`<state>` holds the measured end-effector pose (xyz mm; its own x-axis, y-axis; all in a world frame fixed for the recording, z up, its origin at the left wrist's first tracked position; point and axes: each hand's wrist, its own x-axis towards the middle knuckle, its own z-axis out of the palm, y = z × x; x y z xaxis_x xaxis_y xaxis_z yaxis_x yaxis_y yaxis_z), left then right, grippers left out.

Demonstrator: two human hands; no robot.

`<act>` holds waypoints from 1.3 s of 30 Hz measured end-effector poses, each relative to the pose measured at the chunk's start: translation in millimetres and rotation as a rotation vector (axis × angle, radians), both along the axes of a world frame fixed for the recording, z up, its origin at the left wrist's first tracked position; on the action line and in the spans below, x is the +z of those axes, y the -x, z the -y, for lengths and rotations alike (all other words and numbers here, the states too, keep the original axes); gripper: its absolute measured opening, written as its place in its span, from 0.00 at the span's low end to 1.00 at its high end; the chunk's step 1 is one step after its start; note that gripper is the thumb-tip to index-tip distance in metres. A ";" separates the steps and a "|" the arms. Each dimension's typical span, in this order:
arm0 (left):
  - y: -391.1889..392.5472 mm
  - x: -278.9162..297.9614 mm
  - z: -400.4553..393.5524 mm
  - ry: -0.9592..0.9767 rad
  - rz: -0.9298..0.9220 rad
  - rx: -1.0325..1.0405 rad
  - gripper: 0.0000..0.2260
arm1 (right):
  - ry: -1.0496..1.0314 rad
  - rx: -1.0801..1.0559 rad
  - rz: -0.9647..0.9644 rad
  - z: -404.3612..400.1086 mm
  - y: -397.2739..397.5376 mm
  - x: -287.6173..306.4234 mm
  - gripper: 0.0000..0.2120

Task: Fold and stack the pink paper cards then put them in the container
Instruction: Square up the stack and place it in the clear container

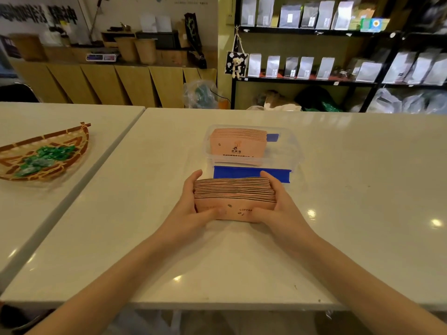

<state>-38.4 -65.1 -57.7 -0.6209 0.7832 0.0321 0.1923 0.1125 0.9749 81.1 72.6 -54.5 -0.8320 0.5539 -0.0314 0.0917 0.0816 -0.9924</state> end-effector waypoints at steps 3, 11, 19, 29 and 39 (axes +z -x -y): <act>1.2 -1.6 0.2 -0.064 0.073 -0.005 0.30 | 0.012 -0.020 -0.027 0.9 1.6 0.5 0.37; 11.6 3.4 3.4 0.017 -0.022 -0.105 0.30 | 0.000 0.090 0.027 -11.4 -0.1 0.9 0.38; 31.8 23.7 12.7 0.199 -0.400 -0.116 0.19 | -0.383 0.236 0.171 -35.5 -8.8 19.5 0.24; 51.5 89.2 -7.1 0.433 -0.750 -0.254 0.16 | -0.851 0.334 0.213 -54.0 2.5 77.9 0.17; 83.4 109.7 -55.3 0.221 -0.966 -0.007 0.21 | -1.009 0.031 0.115 -87.5 43.4 94.8 0.22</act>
<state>-121.8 -9.8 52.0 -0.4002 0.8365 0.3744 0.8950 0.2688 0.3561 37.7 160.1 40.3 -0.8678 0.3445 0.3581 0.1659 0.8802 -0.4446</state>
